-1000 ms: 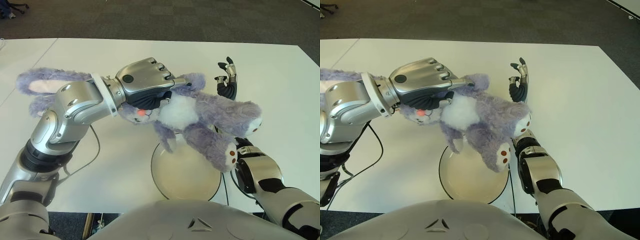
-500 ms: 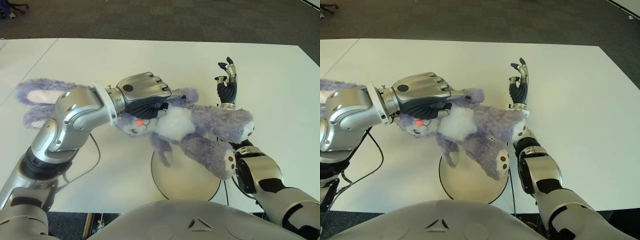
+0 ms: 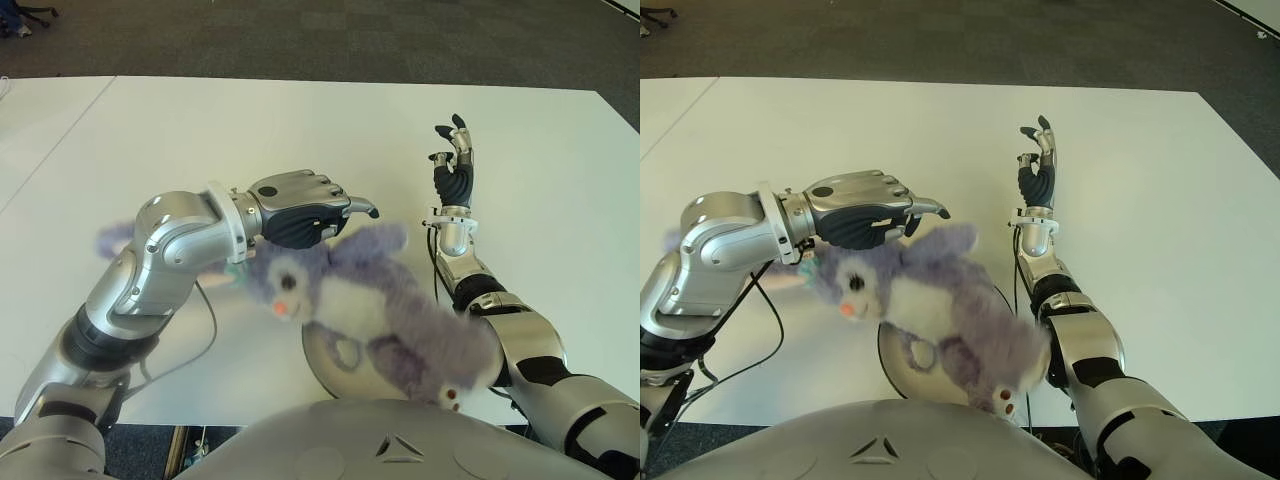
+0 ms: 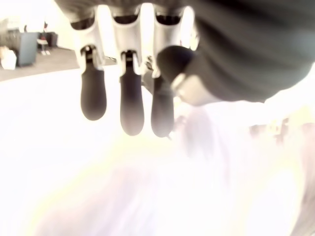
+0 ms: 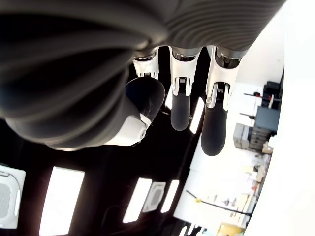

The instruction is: Put the doll into the plate.

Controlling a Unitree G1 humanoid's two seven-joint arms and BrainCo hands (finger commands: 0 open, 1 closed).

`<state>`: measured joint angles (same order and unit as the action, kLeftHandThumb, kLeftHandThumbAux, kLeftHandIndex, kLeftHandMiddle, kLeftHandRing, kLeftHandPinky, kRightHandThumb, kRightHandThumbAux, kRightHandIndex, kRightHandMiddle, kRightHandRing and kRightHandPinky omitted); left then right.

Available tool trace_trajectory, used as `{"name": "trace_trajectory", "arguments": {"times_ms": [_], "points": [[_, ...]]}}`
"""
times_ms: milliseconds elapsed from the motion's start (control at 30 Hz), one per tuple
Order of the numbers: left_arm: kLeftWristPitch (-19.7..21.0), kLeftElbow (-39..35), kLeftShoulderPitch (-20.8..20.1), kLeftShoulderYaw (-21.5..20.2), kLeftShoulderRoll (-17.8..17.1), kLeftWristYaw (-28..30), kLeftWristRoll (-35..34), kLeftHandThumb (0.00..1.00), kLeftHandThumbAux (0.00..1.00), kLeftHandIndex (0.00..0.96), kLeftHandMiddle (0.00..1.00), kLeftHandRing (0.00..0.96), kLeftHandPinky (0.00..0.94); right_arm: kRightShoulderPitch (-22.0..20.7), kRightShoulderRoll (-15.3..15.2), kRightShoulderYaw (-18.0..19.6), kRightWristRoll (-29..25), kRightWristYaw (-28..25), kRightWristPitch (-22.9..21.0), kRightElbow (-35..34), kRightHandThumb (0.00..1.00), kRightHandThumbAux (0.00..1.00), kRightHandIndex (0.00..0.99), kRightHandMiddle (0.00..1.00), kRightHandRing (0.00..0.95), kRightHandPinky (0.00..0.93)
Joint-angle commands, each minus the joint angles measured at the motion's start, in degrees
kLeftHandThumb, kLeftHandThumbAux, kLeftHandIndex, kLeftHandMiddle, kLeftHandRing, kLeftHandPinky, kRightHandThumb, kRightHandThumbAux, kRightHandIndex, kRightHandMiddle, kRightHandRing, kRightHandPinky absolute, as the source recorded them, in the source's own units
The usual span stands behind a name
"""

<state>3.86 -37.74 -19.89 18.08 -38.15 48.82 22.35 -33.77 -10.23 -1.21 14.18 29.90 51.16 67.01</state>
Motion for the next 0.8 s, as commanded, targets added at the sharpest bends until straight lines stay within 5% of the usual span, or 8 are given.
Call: {"name": "trace_trajectory", "arguments": {"times_ms": [33, 400, 500, 800], "points": [[4.1, -0.1, 1.5, 2.7, 0.1, 5.2, -4.6, 0.854, 0.666, 0.415, 0.599, 0.73, 0.699, 15.3, 4.2, -1.5, 1.8, 1.6, -2.7, 7.8, 1.0, 0.739, 0.251, 0.047, 0.172, 0.413], [10.5, -1.6, 2.8, 3.0, 1.1, 7.3, -13.2, 0.849, 0.669, 0.393, 0.536, 0.819, 0.825, 15.3, 4.4, -1.7, 1.8, 1.9, -3.0, 7.9, 1.0, 0.739, 0.261, 0.044, 0.191, 0.415], [14.3, -2.0, 4.9, 6.4, 5.2, 5.2, -15.1, 0.851, 0.667, 0.397, 0.543, 0.824, 0.815, 15.2, 4.4, -1.8, 2.0, 2.2, -3.3, 7.9, 1.0, 0.739, 0.256, 0.052, 0.189, 0.416], [17.6, -4.6, 7.3, 1.9, 4.6, 4.5, -22.8, 0.851, 0.667, 0.399, 0.547, 0.829, 0.803, 15.3, 4.2, -2.5, 2.7, 2.6, -4.3, 8.1, 1.0, 0.739, 0.264, 0.033, 0.201, 0.415]]}}
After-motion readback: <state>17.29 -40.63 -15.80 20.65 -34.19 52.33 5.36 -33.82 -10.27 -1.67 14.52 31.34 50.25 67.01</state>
